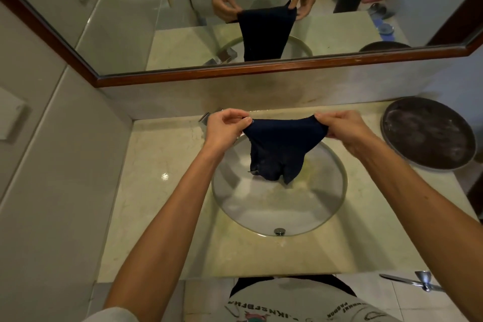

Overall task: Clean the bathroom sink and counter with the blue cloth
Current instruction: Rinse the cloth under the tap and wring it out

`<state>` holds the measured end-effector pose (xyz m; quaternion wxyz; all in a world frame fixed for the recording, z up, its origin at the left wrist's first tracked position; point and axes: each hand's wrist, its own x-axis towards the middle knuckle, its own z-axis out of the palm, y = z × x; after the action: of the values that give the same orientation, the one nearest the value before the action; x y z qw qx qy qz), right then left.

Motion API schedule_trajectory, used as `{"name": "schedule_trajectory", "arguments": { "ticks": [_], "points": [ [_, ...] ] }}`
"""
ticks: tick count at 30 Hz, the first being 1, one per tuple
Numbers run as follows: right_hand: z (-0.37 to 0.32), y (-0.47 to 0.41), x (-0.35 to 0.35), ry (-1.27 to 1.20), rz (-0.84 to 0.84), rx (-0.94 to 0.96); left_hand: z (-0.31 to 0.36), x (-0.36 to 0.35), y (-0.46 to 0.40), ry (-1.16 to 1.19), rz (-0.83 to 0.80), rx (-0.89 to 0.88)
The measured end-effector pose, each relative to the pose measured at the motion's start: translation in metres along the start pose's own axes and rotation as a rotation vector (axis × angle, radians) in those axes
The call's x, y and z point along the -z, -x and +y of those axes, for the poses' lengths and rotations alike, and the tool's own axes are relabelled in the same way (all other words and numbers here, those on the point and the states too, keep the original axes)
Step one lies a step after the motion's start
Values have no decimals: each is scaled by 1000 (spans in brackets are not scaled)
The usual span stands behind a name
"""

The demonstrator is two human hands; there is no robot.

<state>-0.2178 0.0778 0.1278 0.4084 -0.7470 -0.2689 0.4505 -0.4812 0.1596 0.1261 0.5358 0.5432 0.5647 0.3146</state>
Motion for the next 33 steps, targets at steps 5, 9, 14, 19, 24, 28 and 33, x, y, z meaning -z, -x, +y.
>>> {"name": "schedule_trajectory", "arguments": {
  "ticks": [5,9,14,19,24,28,33],
  "points": [
    [-41,20,26,418,-222,230,30,0,19,-177,-104,-98],
    [-55,19,35,804,-149,472,49,-16,34,-533,1,-186],
    [-57,16,53,626,-215,553,63,-24,46,-385,33,-80],
    [-45,17,61,269,-239,660,67,-33,59,-279,99,-87],
    [-49,12,56,368,-206,718,62,-50,65,-243,178,-66],
    [-50,4,62,387,-177,718,55,-56,72,-83,206,-48],
    [-49,-9,70,520,-263,676,58,-51,70,-64,135,13]
  ]
}}
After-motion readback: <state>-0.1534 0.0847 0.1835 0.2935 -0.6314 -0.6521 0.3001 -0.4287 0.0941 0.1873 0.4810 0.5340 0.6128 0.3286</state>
